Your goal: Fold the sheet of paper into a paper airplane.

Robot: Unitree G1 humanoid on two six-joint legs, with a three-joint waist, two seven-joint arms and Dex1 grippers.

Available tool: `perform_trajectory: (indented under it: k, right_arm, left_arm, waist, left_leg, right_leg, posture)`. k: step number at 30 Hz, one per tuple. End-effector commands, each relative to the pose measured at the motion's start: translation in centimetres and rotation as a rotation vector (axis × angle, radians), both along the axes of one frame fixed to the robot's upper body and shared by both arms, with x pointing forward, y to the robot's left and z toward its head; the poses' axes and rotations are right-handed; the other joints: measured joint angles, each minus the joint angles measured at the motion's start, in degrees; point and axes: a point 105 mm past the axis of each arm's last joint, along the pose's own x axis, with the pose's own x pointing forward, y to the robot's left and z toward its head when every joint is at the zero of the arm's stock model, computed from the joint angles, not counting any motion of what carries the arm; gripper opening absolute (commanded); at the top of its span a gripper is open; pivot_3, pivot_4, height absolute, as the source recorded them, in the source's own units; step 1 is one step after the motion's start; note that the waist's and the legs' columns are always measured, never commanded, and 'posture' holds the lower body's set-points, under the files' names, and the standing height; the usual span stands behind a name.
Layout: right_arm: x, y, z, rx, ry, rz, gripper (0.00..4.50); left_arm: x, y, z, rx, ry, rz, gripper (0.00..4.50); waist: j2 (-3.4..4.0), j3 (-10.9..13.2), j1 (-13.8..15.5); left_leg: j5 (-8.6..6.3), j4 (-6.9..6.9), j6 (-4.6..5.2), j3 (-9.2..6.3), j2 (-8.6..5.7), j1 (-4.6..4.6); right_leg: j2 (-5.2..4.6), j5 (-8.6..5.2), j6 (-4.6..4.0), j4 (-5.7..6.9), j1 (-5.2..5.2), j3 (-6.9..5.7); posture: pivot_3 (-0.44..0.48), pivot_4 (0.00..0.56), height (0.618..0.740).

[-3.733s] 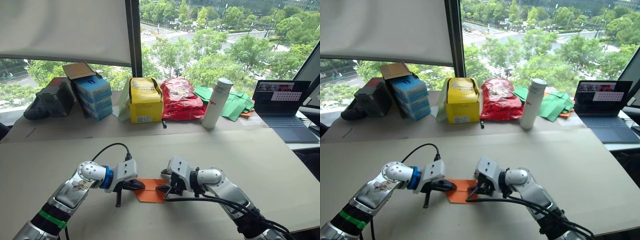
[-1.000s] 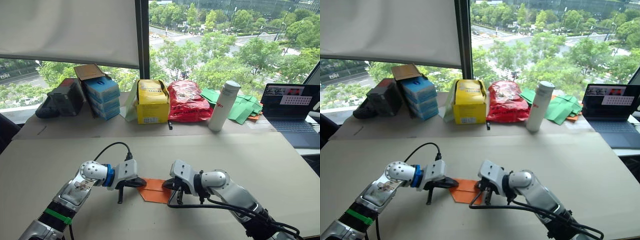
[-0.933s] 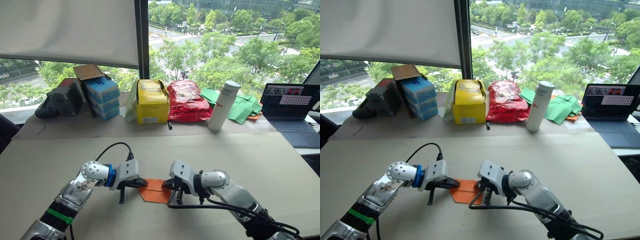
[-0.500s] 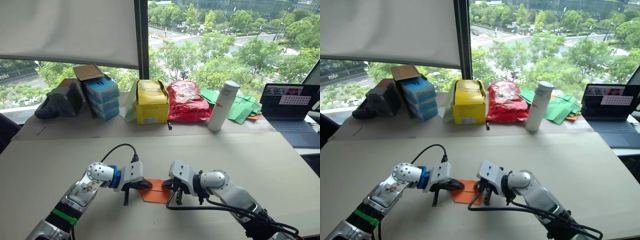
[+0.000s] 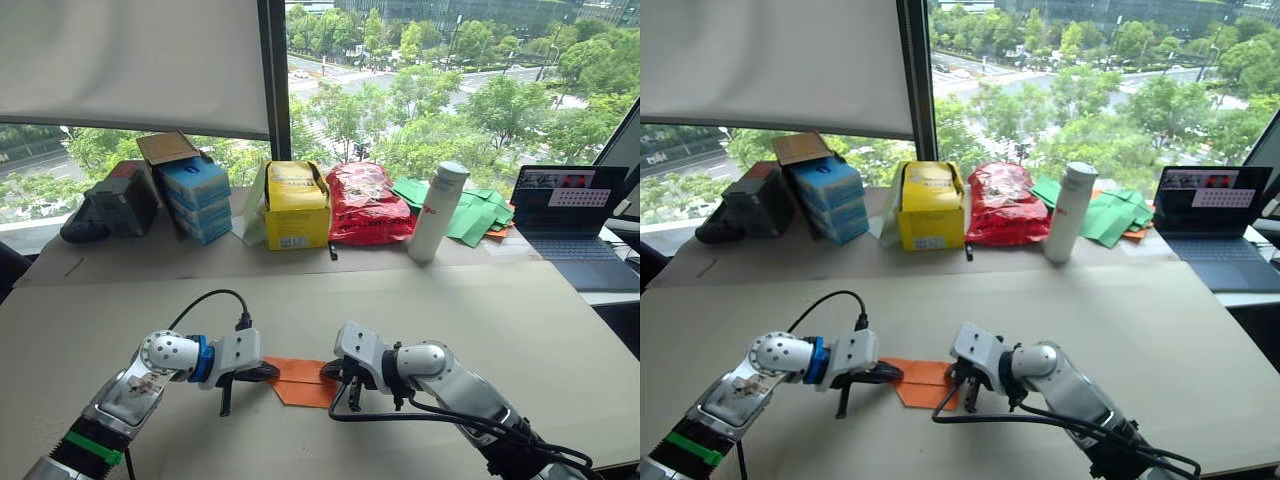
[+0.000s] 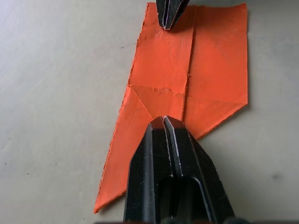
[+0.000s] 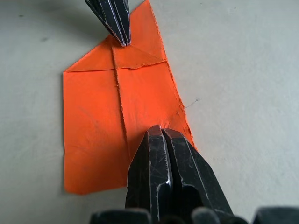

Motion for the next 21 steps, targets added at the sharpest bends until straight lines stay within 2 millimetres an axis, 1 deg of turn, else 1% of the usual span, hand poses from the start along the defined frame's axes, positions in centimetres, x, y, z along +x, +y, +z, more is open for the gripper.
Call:
perform_trajectory:
  k: [1, 5, 7, 10, 12, 14, 15, 16, 18, 20, 21]
  right_arm:
    - [0.0, -1.2, -2.0, -0.072, 0.068, -0.046, 0.04]
    - [0.1, -1.2, -2.0, -0.076, 0.066, -0.045, 0.04]
    - [0.2, -1.2, -1.9, -0.075, 0.064, -0.043, 0.04]
    - [0.3, -1.0, -1.6, -0.066, 0.054, -0.041, 0.04]
    - [0.3, -0.7, -0.8, -0.036, 0.034, -0.032, 0.04]
    - [0.1, -0.1, 0.5, 0.015, 0.010, -0.017, 0.04]
    - [0.1, 0.1, 1.0, 0.034, 0.003, -0.013, 0.04]
    - [0.0, 0.2, 1.3, 0.046, -0.001, -0.011, 0.04]
    - [-0.2, 0.6, 3.1, 0.103, -0.022, -0.007, 0.04]
    - [-0.3, 0.6, 4.6, 0.149, -0.037, -0.016, 0.61]
    - [-0.5, 0.6, 5.0, 0.160, -0.031, -0.014, 0.89]
  left_arm:
    - [-1.0, 2.4, -2.4, 0.090, 0.108, 0.065, 0.00]
    - [-0.8, 3.4, -2.2, 0.098, 0.103, 0.088, 0.00]
    - [-0.6, 3.5, -2.1, 0.093, 0.096, 0.097, 0.00]
    - [-0.1, 3.3, -1.4, 0.056, 0.079, 0.110, 0.00]
    - [0.3, 3.0, 0.1, -0.008, 0.068, 0.132, 0.00]
    - [0.5, 2.4, 2.5, -0.126, 0.067, 0.154, 0.00]
    - [0.4, 2.2, 3.4, -0.169, 0.070, 0.159, 0.00]
    - [0.3, 2.1, 3.9, -0.196, 0.074, 0.162, 0.00]
    - [-0.2, 2.0, 5.7, -0.291, 0.113, 0.182, 0.00]
    - [-0.6, 2.0, 6.7, -0.350, 0.138, 0.197, 0.00]
    - [-0.7, 2.1, 6.9, -0.359, 0.142, 0.204, 0.00]
  waist:
    - [0.00, 0.00, -0.03]
    - [0.01, 0.00, -0.05]
    - [0.01, 0.00, -0.05]
    - [0.01, 0.00, -0.04]
    - [0.01, 0.01, -0.04]
    - [-0.03, 0.06, -0.09]
    - [-0.07, 0.10, -0.18]
    - [-0.09, 0.12, -0.20]
    - [-0.18, 0.26, -0.21]
    - [-0.26, 0.53, -0.25]
    - [-0.26, 0.60, -0.22]
  left_leg:
    - [0.00, -0.02, -0.01, 0.00, 0.00, 0.00]
    - [0.03, -0.08, -0.06, -0.01, 0.00, 0.03]
    - [0.05, -0.12, -0.08, -0.01, 0.00, 0.03]
    - [0.05, -0.16, -0.10, 0.00, 0.00, 0.04]
    - [0.06, -0.17, -0.11, 0.00, 0.00, 0.04]
    - [0.08, -0.18, -0.15, -0.01, 0.01, -0.01]
    - [0.09, -0.17, -0.15, -0.02, 0.01, -0.08]
    - [0.12, -0.16, -0.19, -0.03, 0.00, -0.37]
    - [0.17, -0.11, -0.27, -0.10, 0.00, -0.66]
    - [0.22, -0.11, -0.36, -0.13, 0.00, -0.84]
    - [0.37, -0.11, -0.61, -0.14, -0.01, -0.89]
  right_leg:
    - [0.00, 0.00, -0.01, -0.01, 0.00, 0.00]
    - [-0.02, -0.01, -0.02, -0.01, -0.01, 0.00]
    - [-0.03, -0.01, -0.03, -0.01, -0.02, 0.01]
    - [-0.05, -0.02, -0.04, -0.01, -0.02, 0.02]
    - [-0.06, -0.02, -0.04, -0.01, -0.03, 0.01]
    - [-0.07, -0.01, -0.04, 0.00, -0.09, 0.02]
    - [-0.07, -0.01, -0.04, 0.01, -0.12, 0.02]
    - [-0.06, 0.00, -0.05, 0.04, -0.19, 0.03]
    - [-0.04, 0.00, -0.05, 0.07, -0.35, 0.00]
    - [-0.03, 0.00, -0.06, 0.05, -0.46, -0.03]
    - [-0.02, 0.00, -0.05, 0.03, -0.48, -0.04]
  posture:
    - [0.000, 0.150, 0.740]
    - [0.000, 0.150, 0.740]
    - [0.000, 0.150, 0.740]
    - [0.000, 0.150, 0.740]
    - [0.000, 0.150, 0.740]
    - [0.000, 0.150, 0.740]
    - [0.000, 0.150, 0.740]
    - [0.000, 0.150, 0.740]
    - [0.000, 0.150, 0.740]
    - [0.000, 0.150, 0.740]
    - [0.000, 0.150, 0.740]
